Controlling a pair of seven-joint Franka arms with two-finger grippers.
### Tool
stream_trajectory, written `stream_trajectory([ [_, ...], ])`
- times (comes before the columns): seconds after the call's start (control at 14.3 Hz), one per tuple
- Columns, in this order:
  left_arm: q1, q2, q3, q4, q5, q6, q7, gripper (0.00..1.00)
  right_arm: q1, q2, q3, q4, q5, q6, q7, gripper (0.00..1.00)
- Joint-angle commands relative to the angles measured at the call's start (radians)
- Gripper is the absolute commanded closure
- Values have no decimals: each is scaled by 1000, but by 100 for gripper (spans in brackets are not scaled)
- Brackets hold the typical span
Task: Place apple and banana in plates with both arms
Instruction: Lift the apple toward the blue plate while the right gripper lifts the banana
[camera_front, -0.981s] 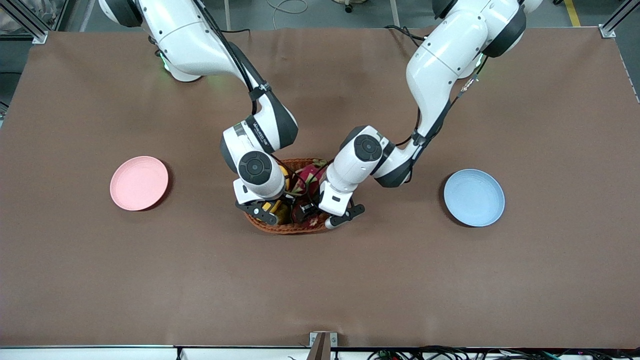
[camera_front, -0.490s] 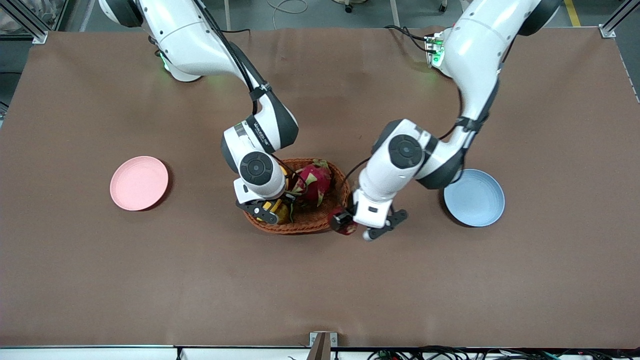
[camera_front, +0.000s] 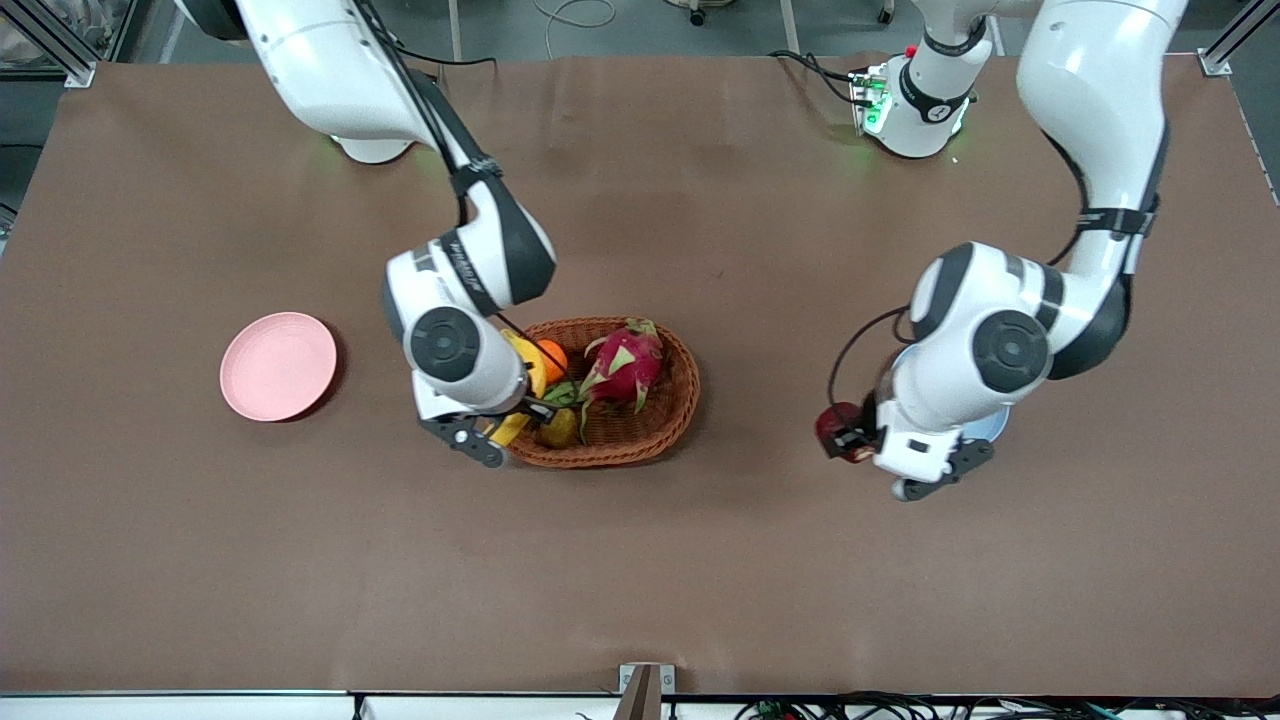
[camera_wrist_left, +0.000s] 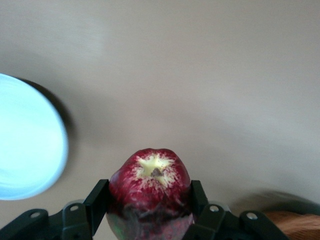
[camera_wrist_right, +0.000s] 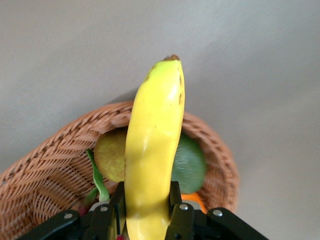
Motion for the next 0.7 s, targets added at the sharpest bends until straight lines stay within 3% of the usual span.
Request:
stream_trajectory([
  [0.0,101,-33,-9,-114,16,6,118,80,-65,-70,6,-29,3,-90,-119,91],
  [0.49,269,21,-9,-200,16,-66,336,76,-232,-203,4,-196,-9,-123,-394,91],
  [0.63,300,49,-9,-211,16,-66,370,67,-286,-247,4,-271,-46,-112,-486,91],
])
